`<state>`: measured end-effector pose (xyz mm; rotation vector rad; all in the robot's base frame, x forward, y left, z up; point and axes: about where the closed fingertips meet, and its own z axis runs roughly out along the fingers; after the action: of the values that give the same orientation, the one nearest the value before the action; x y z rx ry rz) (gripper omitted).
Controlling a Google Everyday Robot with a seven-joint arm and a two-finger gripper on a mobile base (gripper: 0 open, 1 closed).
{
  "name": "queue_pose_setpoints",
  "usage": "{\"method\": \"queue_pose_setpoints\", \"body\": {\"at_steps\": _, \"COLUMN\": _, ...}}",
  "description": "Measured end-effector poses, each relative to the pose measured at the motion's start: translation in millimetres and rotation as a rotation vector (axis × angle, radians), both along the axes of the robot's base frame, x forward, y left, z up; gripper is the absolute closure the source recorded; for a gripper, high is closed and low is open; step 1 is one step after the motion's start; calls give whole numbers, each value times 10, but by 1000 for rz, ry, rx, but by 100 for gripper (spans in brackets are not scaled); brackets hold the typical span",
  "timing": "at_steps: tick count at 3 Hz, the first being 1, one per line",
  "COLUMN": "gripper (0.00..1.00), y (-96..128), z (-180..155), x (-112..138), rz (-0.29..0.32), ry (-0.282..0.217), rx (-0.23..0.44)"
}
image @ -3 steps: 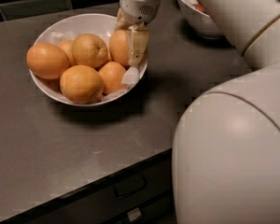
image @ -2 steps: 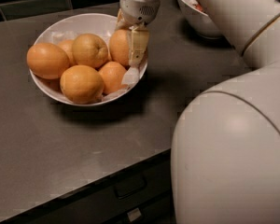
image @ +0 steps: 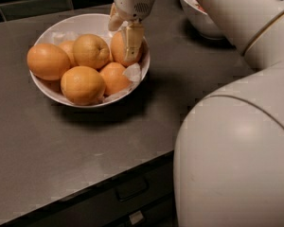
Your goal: Pick orange from white bowl
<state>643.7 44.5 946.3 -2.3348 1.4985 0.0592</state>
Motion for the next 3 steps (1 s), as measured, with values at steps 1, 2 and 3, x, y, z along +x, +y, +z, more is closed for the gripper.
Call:
{"method": "queue_pose_setpoints", "body": {"at_steps": 1, "gripper": 31, "y": 1, "z": -1, "x": 1, "rz": 0, "ry": 0, "rx": 0}}
{"method": "queue_pose_setpoints", "body": {"at_steps": 2, "gripper": 29, "y": -3, "z": -18, "x": -4, "rz": -9, "ry": 0, "rx": 5}}
{"method": "queue_pose_setpoints", "body": {"at_steps": 3, "gripper": 29, "y": -48, "z": -45, "x": -48, "rz": -25, "ry": 10, "rx": 5}}
